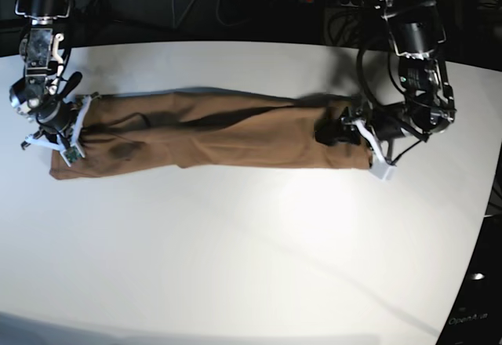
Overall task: Fold the T-shirt properly
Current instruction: 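Lift the strip end with the left gripper toward the right gripper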
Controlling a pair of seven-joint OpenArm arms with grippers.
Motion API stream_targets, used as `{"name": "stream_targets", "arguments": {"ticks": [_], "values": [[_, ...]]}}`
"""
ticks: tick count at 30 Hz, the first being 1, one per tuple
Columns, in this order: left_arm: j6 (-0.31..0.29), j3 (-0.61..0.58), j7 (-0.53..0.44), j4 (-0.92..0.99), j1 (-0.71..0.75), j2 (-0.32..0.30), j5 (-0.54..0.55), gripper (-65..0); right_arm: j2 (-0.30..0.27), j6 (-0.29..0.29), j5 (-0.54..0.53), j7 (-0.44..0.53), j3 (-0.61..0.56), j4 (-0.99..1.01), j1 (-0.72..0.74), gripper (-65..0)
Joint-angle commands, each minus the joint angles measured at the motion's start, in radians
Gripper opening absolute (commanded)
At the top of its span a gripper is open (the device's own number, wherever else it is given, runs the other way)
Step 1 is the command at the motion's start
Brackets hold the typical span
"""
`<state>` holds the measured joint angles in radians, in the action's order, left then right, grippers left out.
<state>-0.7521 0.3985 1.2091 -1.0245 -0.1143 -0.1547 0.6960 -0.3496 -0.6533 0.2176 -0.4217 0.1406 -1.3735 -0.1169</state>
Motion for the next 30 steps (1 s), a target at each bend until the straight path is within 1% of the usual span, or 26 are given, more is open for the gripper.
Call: {"name": "stream_targets", "arguments": {"ticks": [1, 2, 3, 5, 14, 17, 20, 25, 30], "values": [[0.054, -0.013, 0.187, 0.036, 0.038, 0.007, -0.272, -53.1, 0.004, -0.045, 0.022, -0.088, -0.008, 0.016, -0.019, -64.9], [0.054, -0.013, 0.187, 0.036, 0.035, 0.007, -0.273, -62.2, 0.004, -0.045, 0.022, -0.088, -0.008, 0.016, -0.019, -64.9], [0.054, -0.013, 0.187, 0.036, 0.034, 0.008, -0.272, -65.0, 0.004, -0.045, 0.022, -0.088, -0.008, 0.016, -0.019, -64.9], [0.054, -0.013, 0.187, 0.036, 0.021, 0.010, -0.272, -61.1, 0.004, -0.045, 0.022, -0.088, -0.008, 0.016, -0.019, -64.9], [0.054, -0.008, 0.187, 0.011, -0.003, 0.011, -0.272, -61.7, 0.004, -0.045, 0.022, -0.088, -0.008, 0.016, -0.019, -64.9], [0.054, -0.008, 0.187, -0.047, -0.006, 0.025, -0.272, -61.7, 0.004, -0.045, 0.022, -0.088, -0.008, 0.018, -0.019, -64.9], [0.054, -0.011, 0.187, -0.153, 0.000, 0.037, -0.263, -61.7, 0.005, -0.045, 0.022, -0.088, -0.008, 0.018, -0.020, -64.9], [0.054, -0.014, 0.187, -0.334, 0.017, 0.100, -0.263, -61.8, 0.005, -0.045, 0.022, -0.088, -0.008, 0.018, -0.020, -64.9], [0.054, -0.014, 0.187, -0.457, 0.014, 0.159, -0.263, -61.8, 0.005, -0.045, 0.022, -0.088, -0.008, 0.018, -0.019, -64.9]]}}
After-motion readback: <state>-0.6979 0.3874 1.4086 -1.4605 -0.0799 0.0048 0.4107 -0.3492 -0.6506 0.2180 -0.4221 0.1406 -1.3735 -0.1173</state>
